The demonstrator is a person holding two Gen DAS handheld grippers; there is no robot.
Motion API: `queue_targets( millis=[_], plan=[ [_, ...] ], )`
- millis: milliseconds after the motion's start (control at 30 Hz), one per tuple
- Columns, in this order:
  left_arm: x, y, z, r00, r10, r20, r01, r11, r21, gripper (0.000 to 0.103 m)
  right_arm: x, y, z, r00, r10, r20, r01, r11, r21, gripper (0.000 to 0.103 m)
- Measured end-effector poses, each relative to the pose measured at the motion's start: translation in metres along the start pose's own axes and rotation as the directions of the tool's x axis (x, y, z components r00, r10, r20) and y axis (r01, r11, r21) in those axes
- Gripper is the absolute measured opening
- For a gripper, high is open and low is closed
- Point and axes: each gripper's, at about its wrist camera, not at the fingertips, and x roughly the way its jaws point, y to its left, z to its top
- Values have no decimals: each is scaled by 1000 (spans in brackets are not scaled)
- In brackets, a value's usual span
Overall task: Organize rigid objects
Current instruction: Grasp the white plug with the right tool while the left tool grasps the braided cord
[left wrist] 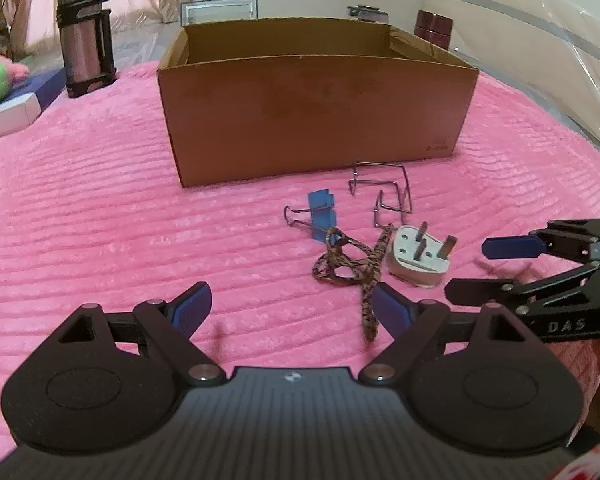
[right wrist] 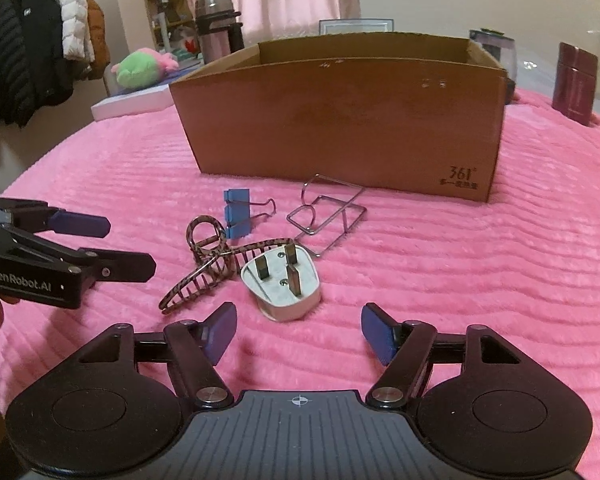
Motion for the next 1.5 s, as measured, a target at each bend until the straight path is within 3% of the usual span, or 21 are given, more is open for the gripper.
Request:
queue_targets(
  millis=[533, 700, 800, 1067, 1267, 1500],
  plan=[
    [16, 12, 3, 1000, -29, -5, 29, 999, -25, 85, 44, 11, 10, 1000, 4, 12, -3, 998, -62, 65],
    [18, 13, 1, 1000, -27, -10, 26, 999, -31, 85, 47, 11, 12, 1000, 9, 23, -7, 997, -74, 50],
    [17, 11, 1, 999, -40, 0, 40, 999, -26, 85, 47, 11, 12, 1000, 14, 24, -12, 997, -71, 48],
    [20, -8, 3, 995, -102, 15, 101, 993, 61, 85, 19, -2, 6, 998, -25, 55, 27, 999, -39, 48],
    [31, -25, 9, 994, -105, 13, 102, 986, 134, 84, -1, -24, 0, 995, -79, 59, 78, 997, 19, 48],
    [46, -41, 15, 996, -90, 15, 85, 975, 207, 72, -9, -35, -9, 994, -98, 45, 96, 994, 58, 48]
  ],
)
